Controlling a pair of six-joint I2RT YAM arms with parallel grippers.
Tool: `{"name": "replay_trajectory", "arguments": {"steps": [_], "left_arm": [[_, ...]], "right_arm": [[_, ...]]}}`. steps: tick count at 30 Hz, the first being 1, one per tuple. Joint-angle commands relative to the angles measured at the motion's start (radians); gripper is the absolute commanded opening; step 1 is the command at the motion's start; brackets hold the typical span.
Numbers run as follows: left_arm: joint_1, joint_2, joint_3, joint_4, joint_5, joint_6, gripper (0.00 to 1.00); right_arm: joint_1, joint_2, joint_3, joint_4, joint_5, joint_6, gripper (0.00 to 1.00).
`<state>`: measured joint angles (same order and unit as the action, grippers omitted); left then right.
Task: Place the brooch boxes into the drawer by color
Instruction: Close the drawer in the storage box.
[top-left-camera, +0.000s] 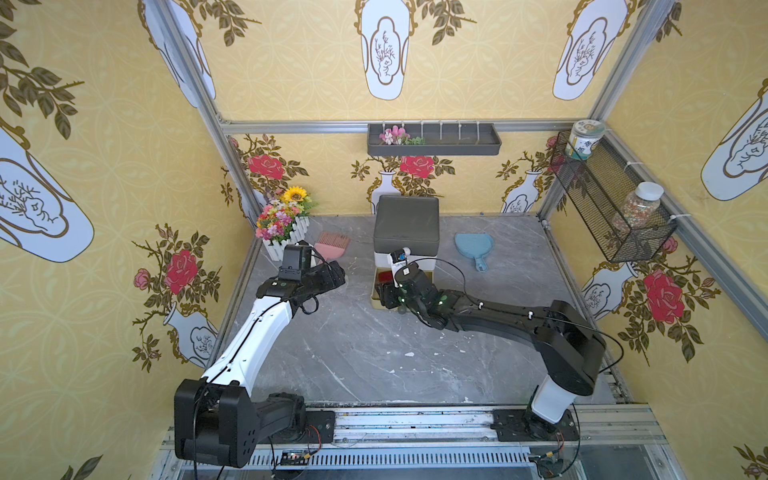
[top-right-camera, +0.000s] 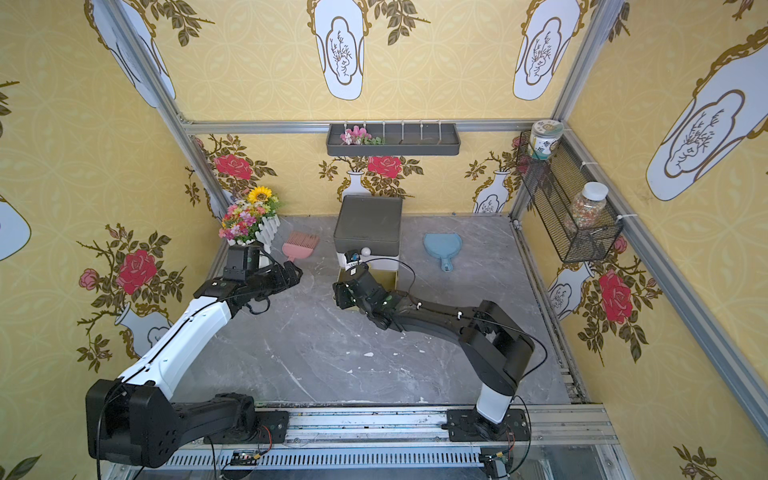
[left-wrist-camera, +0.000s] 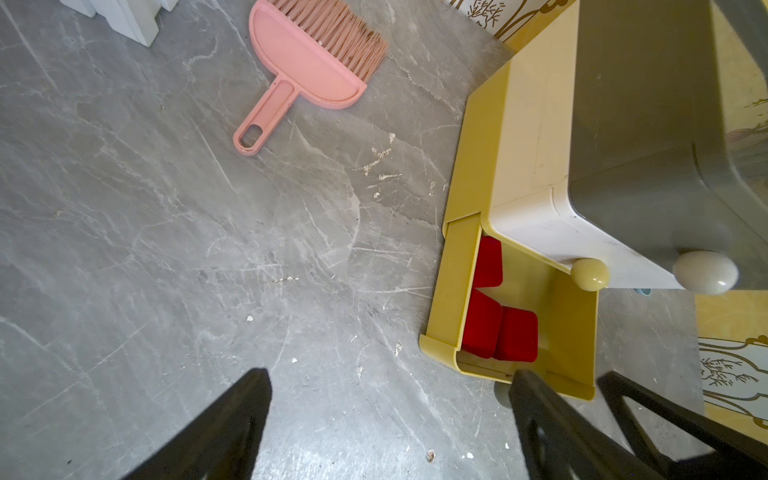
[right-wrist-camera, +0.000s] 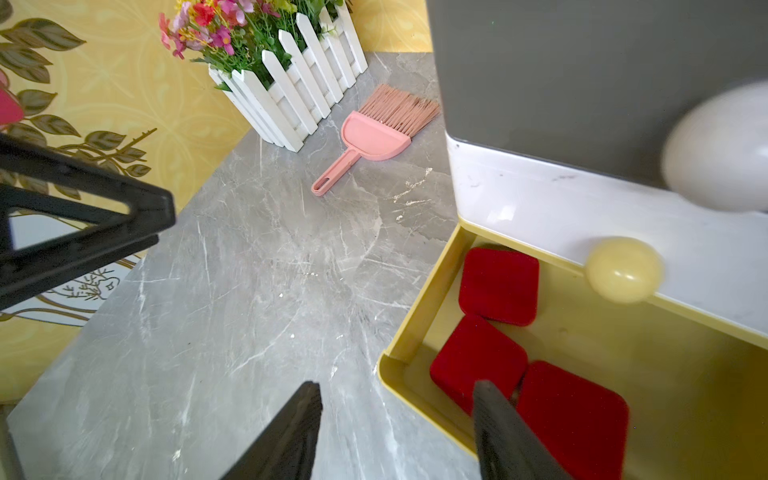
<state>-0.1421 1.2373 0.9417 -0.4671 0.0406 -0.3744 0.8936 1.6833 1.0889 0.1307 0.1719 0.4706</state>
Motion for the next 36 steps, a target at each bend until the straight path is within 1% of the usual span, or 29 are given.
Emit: {"name": "replay_trajectory", "arguments": {"steps": [1, 4, 5, 7, 9, 13, 17, 25, 31, 36], "left_arm": [[0.004, 0.006, -0.009, 0.025, 0.006, 0.009, 0.96], [0.008, 0.011, -0.009, 0.023, 0.007, 0.008, 0.96], [0.010, 0.009, -0.010, 0.024, 0.009, 0.009, 0.96], [0.012, 0.006, -0.015, 0.028, 0.011, 0.008, 0.96], [0.012, 0.001, -0.019, 0.030, 0.012, 0.008, 0.96], [0.015, 0.005, -0.023, 0.035, 0.027, 0.007, 0.96], [0.014, 0.001, -0.026, 0.035, 0.034, 0.010, 0.96], [0.015, -0.007, -0.034, 0.038, 0.033, 0.011, 0.97], [0.015, -0.007, -0.029, 0.037, 0.033, 0.013, 0.97], [0.015, -0.007, -0.030, 0.033, 0.035, 0.014, 0.97]], "right_arm": [[-0.003, -0.080, -0.068, -0.031, -0.093, 0.077, 0.69], [-0.014, -0.153, -0.179, -0.004, -0.180, 0.159, 0.74], [-0.025, -0.182, -0.225, 0.034, -0.213, 0.203, 0.76], [-0.053, -0.220, -0.316, 0.133, -0.290, 0.277, 0.78], [-0.069, -0.244, -0.386, 0.201, -0.320, 0.333, 0.78], [-0.087, -0.240, -0.444, 0.242, -0.307, 0.391, 0.78], [-0.099, -0.197, -0.454, 0.290, -0.310, 0.431, 0.74], [-0.099, -0.088, -0.441, 0.340, -0.235, 0.451, 0.56], [-0.097, -0.026, -0.432, 0.392, -0.184, 0.458, 0.54], [-0.096, 0.024, -0.400, 0.405, -0.182, 0.460, 0.52]]}}
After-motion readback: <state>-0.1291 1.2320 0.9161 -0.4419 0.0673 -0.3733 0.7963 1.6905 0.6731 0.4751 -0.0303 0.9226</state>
